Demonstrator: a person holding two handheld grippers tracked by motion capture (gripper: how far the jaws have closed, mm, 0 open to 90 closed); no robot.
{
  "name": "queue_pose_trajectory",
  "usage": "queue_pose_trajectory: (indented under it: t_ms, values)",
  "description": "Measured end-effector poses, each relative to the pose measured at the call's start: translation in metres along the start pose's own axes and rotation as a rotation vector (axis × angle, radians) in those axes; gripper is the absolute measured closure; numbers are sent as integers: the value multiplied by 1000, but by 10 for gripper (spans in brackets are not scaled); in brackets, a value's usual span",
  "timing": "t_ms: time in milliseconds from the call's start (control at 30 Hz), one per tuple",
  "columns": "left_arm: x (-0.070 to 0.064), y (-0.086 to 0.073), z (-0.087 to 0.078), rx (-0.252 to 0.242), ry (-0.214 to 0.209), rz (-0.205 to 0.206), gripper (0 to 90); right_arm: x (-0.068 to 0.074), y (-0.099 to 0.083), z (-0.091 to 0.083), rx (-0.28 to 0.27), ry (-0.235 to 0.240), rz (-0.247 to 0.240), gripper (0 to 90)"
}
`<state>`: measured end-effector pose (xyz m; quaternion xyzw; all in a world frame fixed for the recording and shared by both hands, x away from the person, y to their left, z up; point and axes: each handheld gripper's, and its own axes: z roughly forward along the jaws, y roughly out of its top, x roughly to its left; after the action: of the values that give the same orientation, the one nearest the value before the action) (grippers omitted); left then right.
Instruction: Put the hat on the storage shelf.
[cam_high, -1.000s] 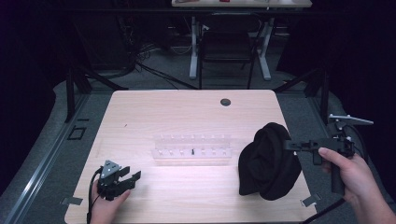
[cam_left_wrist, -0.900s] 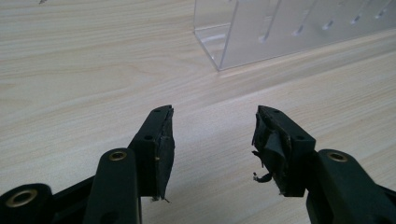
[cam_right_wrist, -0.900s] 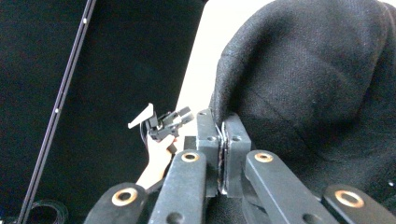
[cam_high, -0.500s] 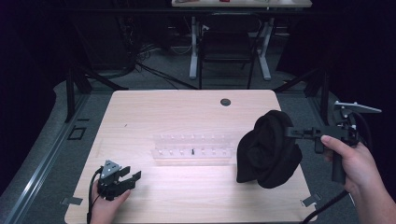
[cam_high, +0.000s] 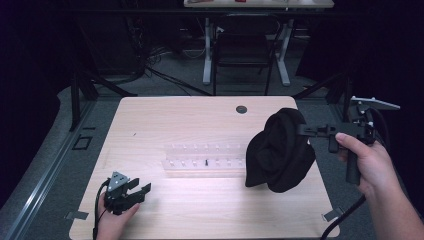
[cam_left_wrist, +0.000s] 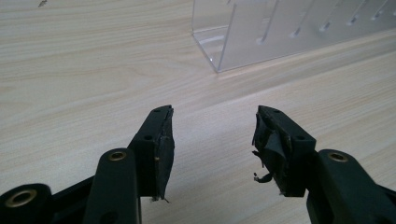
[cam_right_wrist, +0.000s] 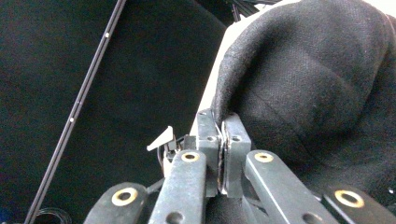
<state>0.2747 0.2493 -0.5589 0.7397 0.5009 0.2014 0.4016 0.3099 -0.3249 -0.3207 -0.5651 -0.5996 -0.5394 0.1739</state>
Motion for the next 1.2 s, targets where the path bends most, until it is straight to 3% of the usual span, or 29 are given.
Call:
queue_pose_trajectory:
  t_ms: [800, 1200]
  values:
    - [1, 1, 0, 2, -4, 0, 471, 9, 21, 31, 5, 35, 1, 882]
    - [1, 1, 1, 5, -6, 1, 471, 20, 33, 57, 15, 51, -5, 882]
